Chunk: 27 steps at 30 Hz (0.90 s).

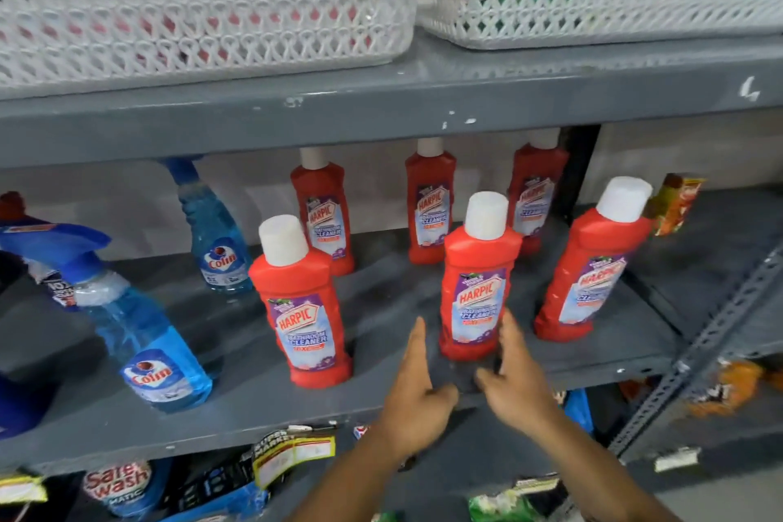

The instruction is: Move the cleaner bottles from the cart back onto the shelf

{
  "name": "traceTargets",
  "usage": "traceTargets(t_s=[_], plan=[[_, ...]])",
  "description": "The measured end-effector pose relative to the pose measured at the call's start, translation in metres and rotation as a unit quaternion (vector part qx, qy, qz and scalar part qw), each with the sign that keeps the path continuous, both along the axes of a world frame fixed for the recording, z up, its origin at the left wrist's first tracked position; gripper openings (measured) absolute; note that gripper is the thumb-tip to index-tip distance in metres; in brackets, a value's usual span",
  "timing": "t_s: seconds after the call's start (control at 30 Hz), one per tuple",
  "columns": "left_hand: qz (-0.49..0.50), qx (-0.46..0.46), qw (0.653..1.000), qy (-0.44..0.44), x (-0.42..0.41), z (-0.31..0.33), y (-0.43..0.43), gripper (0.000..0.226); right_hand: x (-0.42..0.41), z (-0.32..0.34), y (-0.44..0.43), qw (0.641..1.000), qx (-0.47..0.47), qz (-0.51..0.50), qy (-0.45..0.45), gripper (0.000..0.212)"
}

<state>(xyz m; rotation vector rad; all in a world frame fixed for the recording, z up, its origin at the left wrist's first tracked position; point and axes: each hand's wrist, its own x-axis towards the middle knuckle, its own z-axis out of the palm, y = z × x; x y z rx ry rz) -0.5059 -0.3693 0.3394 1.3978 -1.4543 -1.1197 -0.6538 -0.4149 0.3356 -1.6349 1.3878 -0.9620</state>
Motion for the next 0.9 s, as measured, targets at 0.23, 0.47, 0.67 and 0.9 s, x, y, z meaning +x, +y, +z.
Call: traceTargets(t_s=[0.23,0.47,0.67,0.9], plan=[[0.057,-0.062,0.995,0.054,-0.011,-0.02,-0.014,0.091,0.002,-0.013,-0.005,0.997,0.014,0.065,0.026,0.091],[0.177,-0.078,0.979,-0.071,-0.029,-0.012,0.008,0.08,-0.041,-0.018,0.009,0.974,-0.106,-0.178,-0.093,0.075],[-0.059,-0.044,0.993,-0.091,-0.102,0.016,-0.002,0.075,-0.112,-0.003,-0.033,0.976,0.02,-0.204,-0.073,0.075],[-0.087,0.069,0.994,-0.016,-0.149,-0.002,-0.065,0.087,-0.123,-0.02,-0.042,0.994,-0.005,-0.113,-0.008,0.08]])
